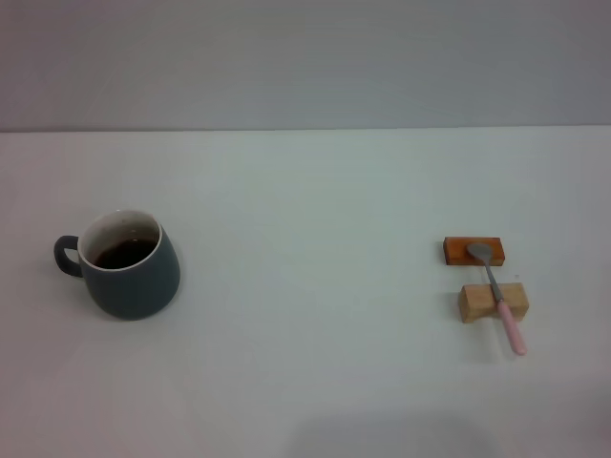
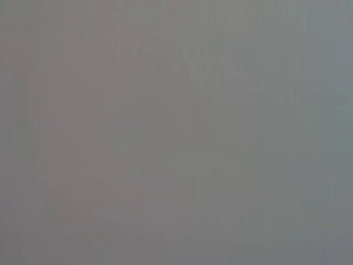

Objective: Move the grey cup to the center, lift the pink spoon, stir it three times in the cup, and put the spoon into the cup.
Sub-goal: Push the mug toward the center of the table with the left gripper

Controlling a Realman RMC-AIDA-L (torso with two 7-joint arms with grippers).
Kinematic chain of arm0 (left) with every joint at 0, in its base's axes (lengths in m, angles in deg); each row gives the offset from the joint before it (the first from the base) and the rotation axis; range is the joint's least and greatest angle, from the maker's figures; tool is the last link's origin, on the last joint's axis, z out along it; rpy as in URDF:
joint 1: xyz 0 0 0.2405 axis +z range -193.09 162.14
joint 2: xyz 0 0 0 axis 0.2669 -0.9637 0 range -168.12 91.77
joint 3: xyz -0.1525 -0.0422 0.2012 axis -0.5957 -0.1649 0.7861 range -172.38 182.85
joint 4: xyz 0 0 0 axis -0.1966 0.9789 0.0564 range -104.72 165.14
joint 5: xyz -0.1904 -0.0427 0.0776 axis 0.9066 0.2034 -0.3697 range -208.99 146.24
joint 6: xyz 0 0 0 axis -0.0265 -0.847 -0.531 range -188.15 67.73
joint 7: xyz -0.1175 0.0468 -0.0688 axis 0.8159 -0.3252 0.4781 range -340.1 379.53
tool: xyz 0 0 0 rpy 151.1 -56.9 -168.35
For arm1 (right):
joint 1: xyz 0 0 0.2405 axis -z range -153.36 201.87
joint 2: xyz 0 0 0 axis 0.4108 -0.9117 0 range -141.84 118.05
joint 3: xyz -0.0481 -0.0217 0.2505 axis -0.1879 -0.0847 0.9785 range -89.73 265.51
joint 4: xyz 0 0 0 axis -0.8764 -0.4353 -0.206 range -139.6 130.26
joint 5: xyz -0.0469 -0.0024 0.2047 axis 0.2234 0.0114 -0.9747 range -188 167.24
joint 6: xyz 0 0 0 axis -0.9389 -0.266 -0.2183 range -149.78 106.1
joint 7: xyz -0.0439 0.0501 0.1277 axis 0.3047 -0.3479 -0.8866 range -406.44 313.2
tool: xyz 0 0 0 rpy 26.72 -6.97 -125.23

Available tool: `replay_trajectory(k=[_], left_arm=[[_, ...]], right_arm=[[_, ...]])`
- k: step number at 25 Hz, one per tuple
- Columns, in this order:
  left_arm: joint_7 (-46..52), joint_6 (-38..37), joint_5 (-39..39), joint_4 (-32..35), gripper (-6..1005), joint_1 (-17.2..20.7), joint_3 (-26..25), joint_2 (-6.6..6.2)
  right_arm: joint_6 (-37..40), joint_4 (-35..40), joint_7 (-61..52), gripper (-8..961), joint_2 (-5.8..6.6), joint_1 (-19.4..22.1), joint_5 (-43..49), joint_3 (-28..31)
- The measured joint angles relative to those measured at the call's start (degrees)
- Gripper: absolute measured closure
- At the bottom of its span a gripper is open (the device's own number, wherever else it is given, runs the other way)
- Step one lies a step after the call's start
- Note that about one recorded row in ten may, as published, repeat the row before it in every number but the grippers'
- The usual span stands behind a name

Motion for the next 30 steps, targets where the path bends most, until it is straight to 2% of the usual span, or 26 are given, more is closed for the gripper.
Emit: replay_trajectory(k=[6, 18, 23, 30], left_arm=[[0.11, 0.0, -0.04, -0.02, 149, 0.48, 0.35, 0.0], [0.12, 0.26, -0.06, -0.78, 164, 1.09, 2.22, 0.01], [0.15, 0.59, -0.05, -2.05, 184, 1.95, 7.54, 0.3], [1.65, 1.15, -0.04, -2.67, 213, 4.85, 19.57, 0.68]], right_arm=[[0.46, -0.47, -0.2, 197, -0.03, 0.48, -0.03, 0.0], [0.65, -0.97, -0.32, 197, -0.02, 0.52, -0.03, 0.0], [0.71, -1.14, -0.34, 196, -0.02, 0.11, -0.03, 0.0], [0.71, -1.31, -0.35, 196, 0.06, -0.1, -0.03, 0.0]])
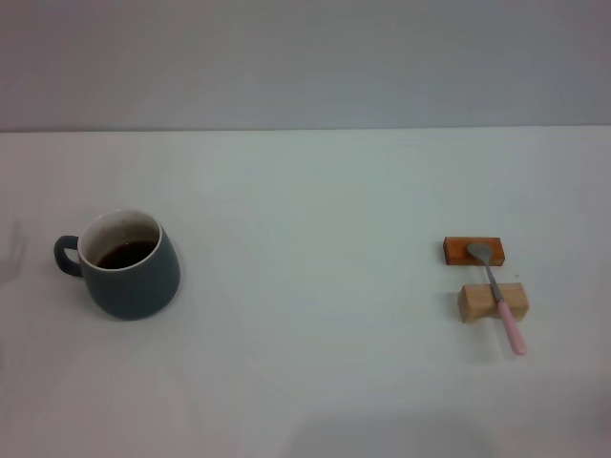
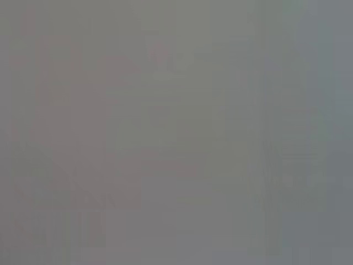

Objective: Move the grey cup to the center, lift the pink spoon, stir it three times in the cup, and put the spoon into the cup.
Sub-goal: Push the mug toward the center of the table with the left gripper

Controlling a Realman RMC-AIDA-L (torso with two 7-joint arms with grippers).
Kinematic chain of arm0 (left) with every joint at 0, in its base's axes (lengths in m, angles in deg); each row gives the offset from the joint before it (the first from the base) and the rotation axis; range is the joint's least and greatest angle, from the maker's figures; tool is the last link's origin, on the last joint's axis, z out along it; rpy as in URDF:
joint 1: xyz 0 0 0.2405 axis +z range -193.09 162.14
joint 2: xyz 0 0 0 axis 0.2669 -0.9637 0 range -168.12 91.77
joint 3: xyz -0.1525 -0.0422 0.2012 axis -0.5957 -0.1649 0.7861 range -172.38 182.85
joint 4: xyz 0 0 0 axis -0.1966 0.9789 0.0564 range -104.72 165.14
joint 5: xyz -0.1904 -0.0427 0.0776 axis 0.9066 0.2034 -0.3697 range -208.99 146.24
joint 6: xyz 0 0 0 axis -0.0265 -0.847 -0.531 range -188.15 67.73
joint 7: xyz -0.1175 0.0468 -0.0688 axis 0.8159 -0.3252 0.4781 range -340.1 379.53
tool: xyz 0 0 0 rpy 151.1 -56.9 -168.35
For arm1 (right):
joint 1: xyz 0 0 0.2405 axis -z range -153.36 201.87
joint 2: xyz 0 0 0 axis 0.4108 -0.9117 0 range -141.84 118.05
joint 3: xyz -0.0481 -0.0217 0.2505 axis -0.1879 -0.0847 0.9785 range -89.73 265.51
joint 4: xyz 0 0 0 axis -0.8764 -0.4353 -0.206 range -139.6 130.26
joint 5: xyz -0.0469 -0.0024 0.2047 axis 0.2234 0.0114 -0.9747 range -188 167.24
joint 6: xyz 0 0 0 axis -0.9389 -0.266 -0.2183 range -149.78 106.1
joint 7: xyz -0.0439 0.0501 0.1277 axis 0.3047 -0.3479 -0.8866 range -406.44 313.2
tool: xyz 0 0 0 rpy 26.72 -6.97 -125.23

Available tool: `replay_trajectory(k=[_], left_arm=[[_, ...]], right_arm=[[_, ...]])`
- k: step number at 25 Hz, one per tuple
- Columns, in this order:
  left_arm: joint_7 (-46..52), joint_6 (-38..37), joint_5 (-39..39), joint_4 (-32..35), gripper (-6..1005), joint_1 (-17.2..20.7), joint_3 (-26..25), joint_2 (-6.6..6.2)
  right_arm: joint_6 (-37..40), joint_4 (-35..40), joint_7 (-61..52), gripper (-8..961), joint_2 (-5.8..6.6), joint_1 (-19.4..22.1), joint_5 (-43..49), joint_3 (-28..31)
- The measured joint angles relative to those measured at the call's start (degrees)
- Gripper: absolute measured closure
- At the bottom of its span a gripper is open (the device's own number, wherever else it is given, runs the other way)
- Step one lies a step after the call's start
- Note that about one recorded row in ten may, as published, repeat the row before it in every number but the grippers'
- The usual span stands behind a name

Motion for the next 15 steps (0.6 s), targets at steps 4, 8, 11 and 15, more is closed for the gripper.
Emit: replay_trajectory(k=[4, 8, 11, 15], left_arm=[[1.97, 1.01, 0.01, -0.06, 229, 0.8, 5.04, 0.04], [3.61, 3.23, -0.01, -0.1, 406, 0.89, 10.18, 0.1], [3.81, 4.16, 0.0, -0.05, 529, 0.92, 11.92, 0.23], [3.95, 4.56, -0.01, 0.18, 686, 1.05, 13.59, 0.39]], right_arm=[[0.07, -0.25, 0.0, 196, 0.07, 0.0, 0.0, 0.0], [0.75, -0.28, 0.0, 196, 0.09, -0.08, 0.0, 0.0], [1.1, -0.28, 0.0, 196, 0.09, -0.05, 0.0, 0.0], [1.47, -0.27, -0.01, 196, 0.06, 0.24, 0.0, 0.0]])
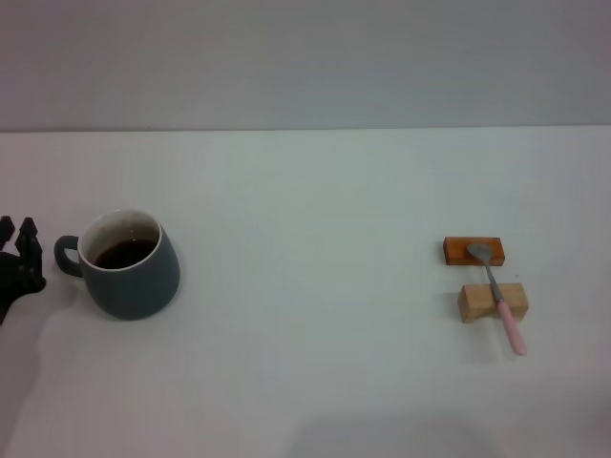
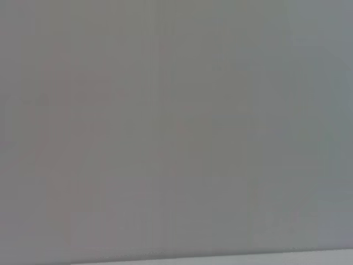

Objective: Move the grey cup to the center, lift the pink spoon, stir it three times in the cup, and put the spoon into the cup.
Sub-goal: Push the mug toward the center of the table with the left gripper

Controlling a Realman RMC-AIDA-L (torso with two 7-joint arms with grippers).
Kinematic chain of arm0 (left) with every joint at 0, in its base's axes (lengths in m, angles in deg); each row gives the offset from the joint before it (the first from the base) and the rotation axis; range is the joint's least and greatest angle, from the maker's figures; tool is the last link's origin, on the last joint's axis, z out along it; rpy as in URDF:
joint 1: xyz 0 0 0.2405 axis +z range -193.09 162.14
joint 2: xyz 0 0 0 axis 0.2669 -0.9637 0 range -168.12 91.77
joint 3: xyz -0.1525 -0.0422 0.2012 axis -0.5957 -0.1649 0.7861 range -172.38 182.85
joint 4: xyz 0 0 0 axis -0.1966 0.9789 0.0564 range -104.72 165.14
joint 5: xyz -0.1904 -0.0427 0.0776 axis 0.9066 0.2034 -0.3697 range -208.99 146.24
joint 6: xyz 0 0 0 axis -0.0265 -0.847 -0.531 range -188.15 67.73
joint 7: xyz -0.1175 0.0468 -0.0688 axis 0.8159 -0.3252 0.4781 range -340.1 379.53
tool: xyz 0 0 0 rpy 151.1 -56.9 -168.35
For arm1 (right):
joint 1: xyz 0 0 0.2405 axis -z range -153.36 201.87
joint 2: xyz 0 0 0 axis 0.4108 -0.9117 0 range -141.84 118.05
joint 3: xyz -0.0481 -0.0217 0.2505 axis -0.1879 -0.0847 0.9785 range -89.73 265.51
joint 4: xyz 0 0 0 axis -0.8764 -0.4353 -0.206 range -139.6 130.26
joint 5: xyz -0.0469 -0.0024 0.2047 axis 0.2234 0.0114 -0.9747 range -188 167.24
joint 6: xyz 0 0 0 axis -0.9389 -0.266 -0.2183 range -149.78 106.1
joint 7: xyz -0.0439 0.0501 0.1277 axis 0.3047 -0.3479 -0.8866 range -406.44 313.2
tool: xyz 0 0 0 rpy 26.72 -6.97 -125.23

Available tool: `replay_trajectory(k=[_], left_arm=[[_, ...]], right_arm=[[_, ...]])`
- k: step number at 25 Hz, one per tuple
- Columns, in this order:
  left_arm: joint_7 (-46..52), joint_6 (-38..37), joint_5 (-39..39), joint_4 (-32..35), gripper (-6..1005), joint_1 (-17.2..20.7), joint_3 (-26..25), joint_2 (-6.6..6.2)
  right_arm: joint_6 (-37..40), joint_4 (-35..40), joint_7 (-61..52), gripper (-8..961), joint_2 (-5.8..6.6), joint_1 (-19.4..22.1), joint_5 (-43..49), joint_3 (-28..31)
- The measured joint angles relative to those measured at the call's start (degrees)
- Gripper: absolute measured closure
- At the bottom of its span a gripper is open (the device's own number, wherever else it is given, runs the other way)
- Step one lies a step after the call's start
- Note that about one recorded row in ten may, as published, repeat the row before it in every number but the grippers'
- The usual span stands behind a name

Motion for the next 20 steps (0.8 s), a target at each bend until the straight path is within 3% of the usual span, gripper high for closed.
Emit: replay_trajectory(k=[13, 18, 19, 20], left_arm=[[2.44, 0.58, 0.0, 0.84, 878, 0.14, 4.08, -0.02], [3.0, 0.61, 0.01, 1.5, 875, 0.14, 5.73, -0.02], [3.0, 0.61, 0.01, 1.57, 941, 0.14, 6.15, -0.02], [3.01, 0.6, 0.01, 1.59, 941, 0.13, 6.53, -0.02]], right_arm=[[0.02, -0.14, -0.08, 197, -0.06, 0.2, 0.0, 0.0], [0.1, -0.18, -0.09, 197, -0.06, 0.11, 0.0, 0.0], [0.12, -0.18, -0.09, 197, -0.06, 0.11, 0.0, 0.0], [0.12, -0.18, -0.09, 197, -0.06, 0.11, 0.0, 0.0]])
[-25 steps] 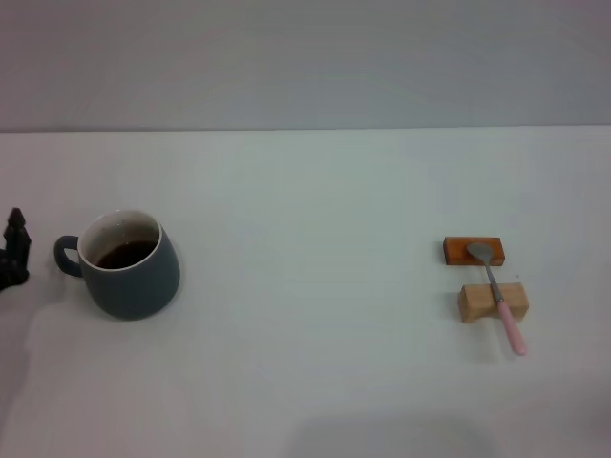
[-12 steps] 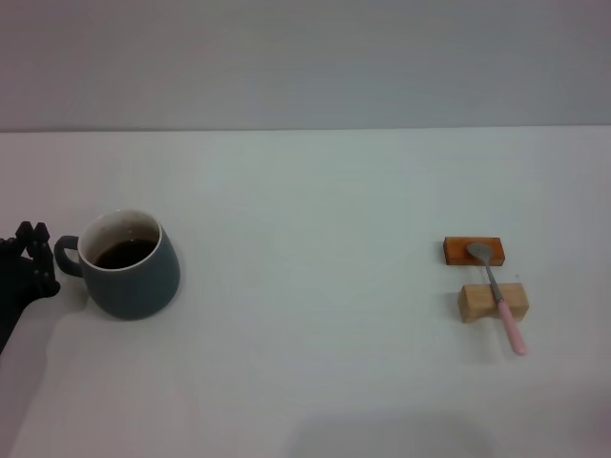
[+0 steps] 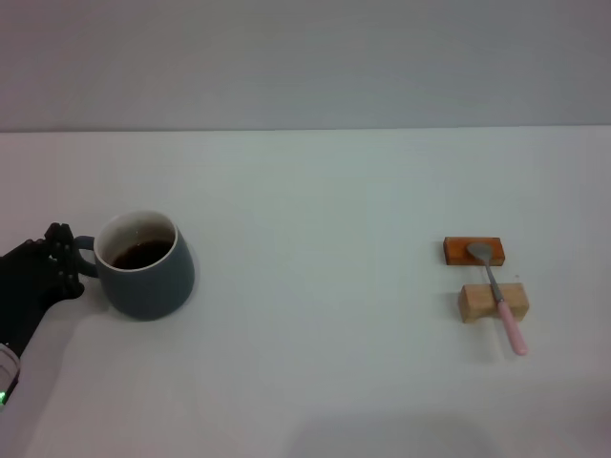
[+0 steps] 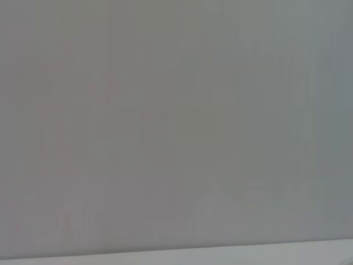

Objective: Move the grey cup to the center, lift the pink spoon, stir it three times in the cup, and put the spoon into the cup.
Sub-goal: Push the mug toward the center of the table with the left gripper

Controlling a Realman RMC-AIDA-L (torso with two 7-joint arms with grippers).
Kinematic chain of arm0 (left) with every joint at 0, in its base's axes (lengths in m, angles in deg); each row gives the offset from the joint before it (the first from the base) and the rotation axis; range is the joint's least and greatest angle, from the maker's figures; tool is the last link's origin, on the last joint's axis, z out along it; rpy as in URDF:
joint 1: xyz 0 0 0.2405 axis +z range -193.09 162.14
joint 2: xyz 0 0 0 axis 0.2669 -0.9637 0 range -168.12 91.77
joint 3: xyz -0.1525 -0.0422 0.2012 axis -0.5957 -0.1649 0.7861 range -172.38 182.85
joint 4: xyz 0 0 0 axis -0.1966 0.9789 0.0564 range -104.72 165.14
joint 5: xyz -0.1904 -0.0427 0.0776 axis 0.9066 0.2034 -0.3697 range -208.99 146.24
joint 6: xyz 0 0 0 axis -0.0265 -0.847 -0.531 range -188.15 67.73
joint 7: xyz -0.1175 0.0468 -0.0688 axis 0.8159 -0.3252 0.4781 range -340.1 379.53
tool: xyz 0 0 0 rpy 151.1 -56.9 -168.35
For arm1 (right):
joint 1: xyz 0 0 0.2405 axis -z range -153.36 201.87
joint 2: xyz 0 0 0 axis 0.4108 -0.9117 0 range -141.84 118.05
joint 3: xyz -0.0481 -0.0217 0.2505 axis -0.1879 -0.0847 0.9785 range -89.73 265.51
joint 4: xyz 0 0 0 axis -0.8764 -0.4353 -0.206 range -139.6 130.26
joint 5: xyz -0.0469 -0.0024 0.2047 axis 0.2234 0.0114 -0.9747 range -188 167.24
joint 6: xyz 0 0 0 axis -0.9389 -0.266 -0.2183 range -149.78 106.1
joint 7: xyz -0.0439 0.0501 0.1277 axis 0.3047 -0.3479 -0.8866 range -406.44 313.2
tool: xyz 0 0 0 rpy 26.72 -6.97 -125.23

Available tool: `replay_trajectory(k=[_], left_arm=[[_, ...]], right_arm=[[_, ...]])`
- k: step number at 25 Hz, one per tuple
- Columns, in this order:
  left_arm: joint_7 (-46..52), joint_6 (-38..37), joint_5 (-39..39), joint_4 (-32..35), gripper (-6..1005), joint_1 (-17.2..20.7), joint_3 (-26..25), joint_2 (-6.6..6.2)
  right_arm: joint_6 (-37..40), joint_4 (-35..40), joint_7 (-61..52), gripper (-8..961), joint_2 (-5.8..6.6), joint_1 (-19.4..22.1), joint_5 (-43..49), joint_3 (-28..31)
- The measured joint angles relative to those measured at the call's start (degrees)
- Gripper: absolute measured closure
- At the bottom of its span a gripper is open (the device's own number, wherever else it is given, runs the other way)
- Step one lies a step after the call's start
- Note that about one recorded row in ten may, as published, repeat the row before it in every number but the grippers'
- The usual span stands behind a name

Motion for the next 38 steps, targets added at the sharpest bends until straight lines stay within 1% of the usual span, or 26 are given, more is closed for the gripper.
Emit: replay_trajectory(k=[2, 3, 7, 14, 21, 26, 28, 38], left_arm=[[0.0, 0.0, 0.0, 0.0, 941, 0.0, 0.0, 0.0], [0.0, -0.19, -0.01, 0.0, 941, 0.0, 1.2, 0.0], [0.0, -0.32, 0.0, 0.12, 942, 0.05, 1.86, 0.0], [0.0, -0.45, -0.04, 3.39, 942, 1.75, 4.21, -0.03], [0.2, -0.97, 0.16, 4.49, 943, 2.41, 6.99, 0.02], [0.64, -0.98, 0.14, 5.33, 943, 2.9, 7.85, 0.01], [0.74, -0.98, 0.48, 6.02, 943, 3.2, 9.21, 0.0], [0.78, -0.87, 0.45, 7.64, 944, 3.78, 11.64, 0.0]], right_arm=[[0.21, 0.0, 0.0, 197, 0.0, 0.01, 0.0, 0.0], [0.42, -0.03, 0.0, 197, 0.0, 0.04, 0.0, 0.0], [0.52, -0.14, 0.0, 197, -0.04, 0.09, 0.0, 0.0], [0.54, -0.77, 0.01, 197, -0.08, 0.32, 0.0, -0.07], [0.54, -1.15, 0.35, 197, -0.08, 0.36, 0.0, -0.16], [0.54, -1.35, 0.46, 196, -0.09, 0.36, 0.0, -0.11], [0.53, -1.39, 0.47, 196, -0.09, 0.37, 0.0, -0.09], [0.42, -1.41, 0.32, 196, -0.08, 0.36, 0.0, -0.08]])
